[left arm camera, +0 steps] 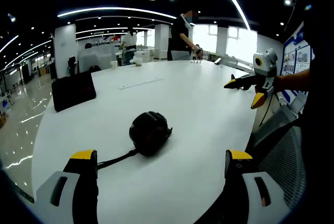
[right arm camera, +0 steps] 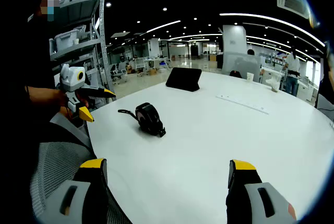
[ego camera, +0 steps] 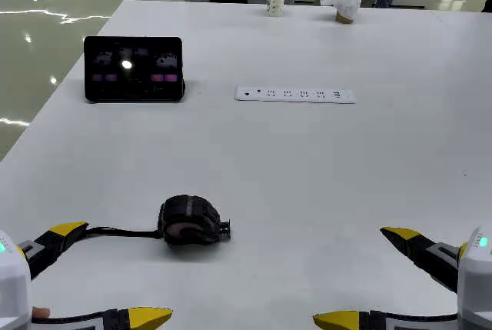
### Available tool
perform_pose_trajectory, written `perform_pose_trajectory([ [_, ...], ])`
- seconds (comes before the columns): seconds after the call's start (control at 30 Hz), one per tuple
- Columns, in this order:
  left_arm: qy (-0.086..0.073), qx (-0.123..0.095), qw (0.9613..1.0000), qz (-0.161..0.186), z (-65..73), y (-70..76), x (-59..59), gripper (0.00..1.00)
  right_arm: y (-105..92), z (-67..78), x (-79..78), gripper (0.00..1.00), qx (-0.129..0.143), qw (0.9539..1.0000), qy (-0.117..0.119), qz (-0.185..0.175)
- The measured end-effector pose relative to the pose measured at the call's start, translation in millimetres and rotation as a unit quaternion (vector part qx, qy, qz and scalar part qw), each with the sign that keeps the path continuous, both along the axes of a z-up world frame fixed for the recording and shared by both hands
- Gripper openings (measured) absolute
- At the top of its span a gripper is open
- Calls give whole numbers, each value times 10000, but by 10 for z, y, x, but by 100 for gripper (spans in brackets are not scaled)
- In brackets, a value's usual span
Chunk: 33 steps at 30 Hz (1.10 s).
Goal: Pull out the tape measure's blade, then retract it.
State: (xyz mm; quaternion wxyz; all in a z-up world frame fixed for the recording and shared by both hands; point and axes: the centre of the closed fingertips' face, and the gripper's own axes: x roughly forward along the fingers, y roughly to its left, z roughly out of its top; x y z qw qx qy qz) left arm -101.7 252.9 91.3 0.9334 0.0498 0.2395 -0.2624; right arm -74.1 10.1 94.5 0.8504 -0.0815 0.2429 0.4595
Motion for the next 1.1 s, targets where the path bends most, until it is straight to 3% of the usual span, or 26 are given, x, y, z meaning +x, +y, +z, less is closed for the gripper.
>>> perform_pose_trajectory([
  [1.1,3,138,9998,-112,16,18,33,99,-43,38,29,99,-12,10000,-54,-43],
])
